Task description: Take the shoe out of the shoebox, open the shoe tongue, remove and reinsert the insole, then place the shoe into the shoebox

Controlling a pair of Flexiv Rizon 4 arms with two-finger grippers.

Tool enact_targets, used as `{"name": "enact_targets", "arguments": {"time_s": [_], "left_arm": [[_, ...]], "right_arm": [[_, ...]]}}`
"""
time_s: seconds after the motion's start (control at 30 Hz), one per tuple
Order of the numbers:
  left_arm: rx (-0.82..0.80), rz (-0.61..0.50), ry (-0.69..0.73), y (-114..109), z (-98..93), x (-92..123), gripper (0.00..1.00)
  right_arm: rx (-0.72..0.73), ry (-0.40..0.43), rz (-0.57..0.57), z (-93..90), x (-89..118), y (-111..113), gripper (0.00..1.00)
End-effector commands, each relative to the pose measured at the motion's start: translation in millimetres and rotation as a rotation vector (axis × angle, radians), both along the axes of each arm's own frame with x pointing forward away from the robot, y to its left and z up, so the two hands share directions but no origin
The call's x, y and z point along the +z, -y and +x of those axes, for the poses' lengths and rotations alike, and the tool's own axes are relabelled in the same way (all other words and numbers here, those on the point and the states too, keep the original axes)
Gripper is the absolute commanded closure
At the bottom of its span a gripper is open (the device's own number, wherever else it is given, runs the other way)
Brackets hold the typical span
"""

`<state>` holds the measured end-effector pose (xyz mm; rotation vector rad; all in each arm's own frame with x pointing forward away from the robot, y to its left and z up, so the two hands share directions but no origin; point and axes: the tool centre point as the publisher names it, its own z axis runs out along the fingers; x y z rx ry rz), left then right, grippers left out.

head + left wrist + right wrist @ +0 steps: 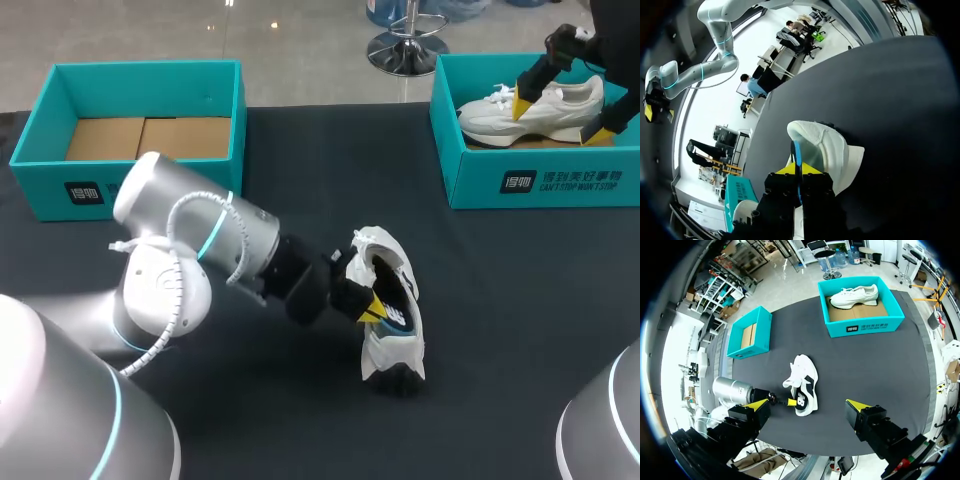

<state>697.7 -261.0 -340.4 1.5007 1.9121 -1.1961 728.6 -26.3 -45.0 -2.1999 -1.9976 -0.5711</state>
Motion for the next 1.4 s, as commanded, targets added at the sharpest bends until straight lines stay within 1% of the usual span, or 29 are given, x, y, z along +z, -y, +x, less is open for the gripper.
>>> {"name": "enact_targets", "arguments": {"time_s": [0.03, 0.23, 0.5, 0.53, 0.57, 0.6, 0.63, 0.9, 1.0, 1.1, 1.17, 1.27, 1.33, 1.4], "left_arm": [[0.005, 0.030, 0.007, 1, 7.3, -4, 1.00], [0.017, 0.048, 0.006, 0, 11.2, -12, 1.00], [0.010, 0.060, -0.005, -3, 4.6, -14, 1.00], [0.009, 0.060, -0.004, -3, 4.3, -13, 0.94], [0.012, 0.056, 0.002, -4, 4.5, -12, 0.75], [0.018, 0.051, 0.004, -5, 5.2, -11, 0.36], [0.021, 0.048, 0.006, -5, 5.7, -9, 0.00], [0.026, 0.022, 0.006, -5, 7.8, 5, 0.00], [0.021, 0.011, -0.013, -3, 5.9, 15, 0.00], [0.001, 0.059, -0.094, -2, 2.2, 28, 0.00], [0.005, 0.117, -0.150, -3, 0.1, 33, 0.00], [0.013, 0.244, -0.251, -9, -4.5, 36, 0.00], [0.019, 0.308, -0.284, -14, -8.2, 37, 0.00], [0.039, 0.395, -0.301, -20, -10.1, 36, 0.00]], "right_arm": [[0.000, -0.005, -0.002, 2.4, 0, -1, 0.00], [0.000, -0.005, -0.002, 2.4, 0, -1, 0.00], [0.000, -0.005, -0.002, 2.4, 0, -1, 0.00], [0.000, -0.005, -0.002, 2.4, 0, -1, 0.00], [0.000, -0.005, -0.002, 2.4, 0, -1, 0.00], [0.000, -0.005, -0.002, 2.4, 0, -1, 0.00], [0.000, -0.005, -0.002, 2.4, 0, -1, 0.00], [0.000, -0.005, -0.002, 2.4, 0, -1, 0.00], [0.000, -0.005, -0.002, 2.4, 0, -1, 0.00], [0.000, -0.005, -0.002, 2.4, 0, -1, 0.00], [0.000, -0.005, -0.002, 2.4, 0, -1, 0.00], [0.000, -0.005, -0.002, 2.4, 0, -1, 0.00], [0.000, -0.005, -0.002, 2.4, 0, -1, 0.00], [0.000, -0.005, -0.002, 2.4, 0, -1, 0.00]]}}
